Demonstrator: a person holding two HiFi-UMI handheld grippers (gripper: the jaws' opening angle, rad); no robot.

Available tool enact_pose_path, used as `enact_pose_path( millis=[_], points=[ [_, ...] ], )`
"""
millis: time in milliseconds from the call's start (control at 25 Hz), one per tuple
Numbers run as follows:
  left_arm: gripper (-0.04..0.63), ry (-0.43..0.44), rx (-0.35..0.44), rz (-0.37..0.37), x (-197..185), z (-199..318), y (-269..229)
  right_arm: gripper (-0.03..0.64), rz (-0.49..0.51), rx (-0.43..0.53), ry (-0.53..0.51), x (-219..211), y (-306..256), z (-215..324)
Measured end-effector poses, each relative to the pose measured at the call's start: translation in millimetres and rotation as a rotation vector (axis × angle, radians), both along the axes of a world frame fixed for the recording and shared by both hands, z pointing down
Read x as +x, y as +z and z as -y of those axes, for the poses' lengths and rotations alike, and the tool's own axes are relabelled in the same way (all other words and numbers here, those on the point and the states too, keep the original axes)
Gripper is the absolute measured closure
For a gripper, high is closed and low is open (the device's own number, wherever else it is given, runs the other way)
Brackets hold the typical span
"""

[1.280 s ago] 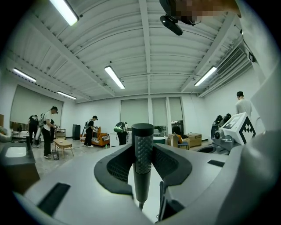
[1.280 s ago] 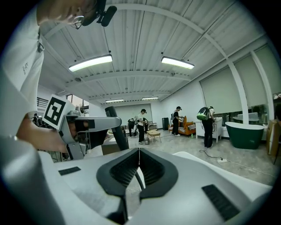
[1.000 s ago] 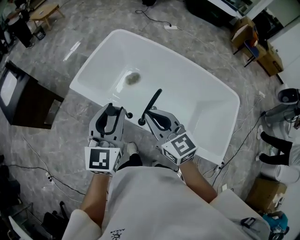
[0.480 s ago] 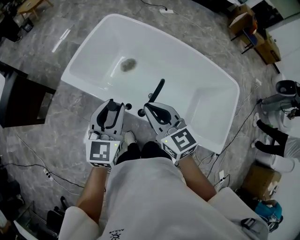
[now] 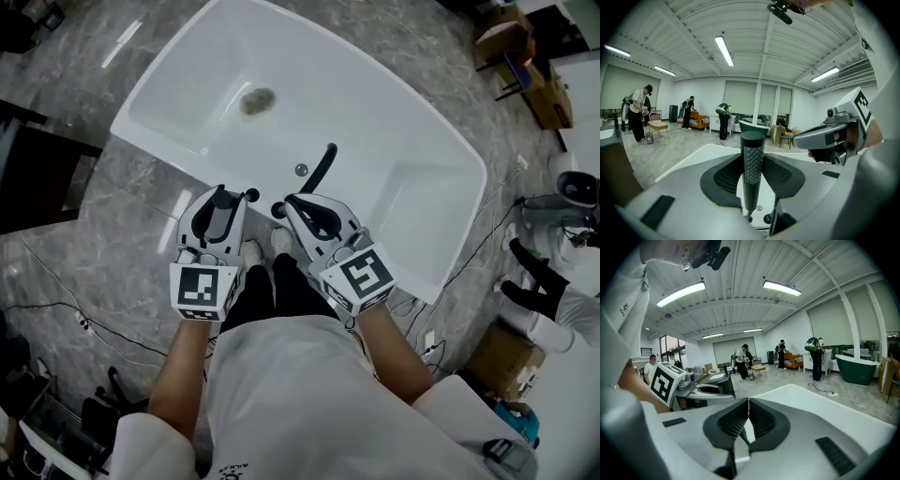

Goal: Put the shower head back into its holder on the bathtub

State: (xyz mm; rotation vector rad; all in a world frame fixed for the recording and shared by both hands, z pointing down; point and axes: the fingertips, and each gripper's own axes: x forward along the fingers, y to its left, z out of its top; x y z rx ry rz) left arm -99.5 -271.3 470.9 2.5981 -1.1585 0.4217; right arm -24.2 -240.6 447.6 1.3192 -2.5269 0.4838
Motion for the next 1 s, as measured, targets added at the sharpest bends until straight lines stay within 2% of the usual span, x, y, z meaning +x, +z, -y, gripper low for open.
enact_pose_path(
  millis=[200,600,1000],
  points=[
    [0.453,-0.022,-0.043,0.021,7.6,5.1,31.9,0.598,0.002,-0.049,-0.022,9.2,25.1,1.9],
    [0.453,-0.063,-0.13,0.062,15.4,6.3,98.8,0.598,-0.013,-0.086,-0.068,15.1,54.2,-3.0],
    [0.453,-0.074,-0.202,0.09,19.1,7.4,155.5,0.598,0.005,-0.128,-0.058,20.1,74.4,-10.3]
  ],
)
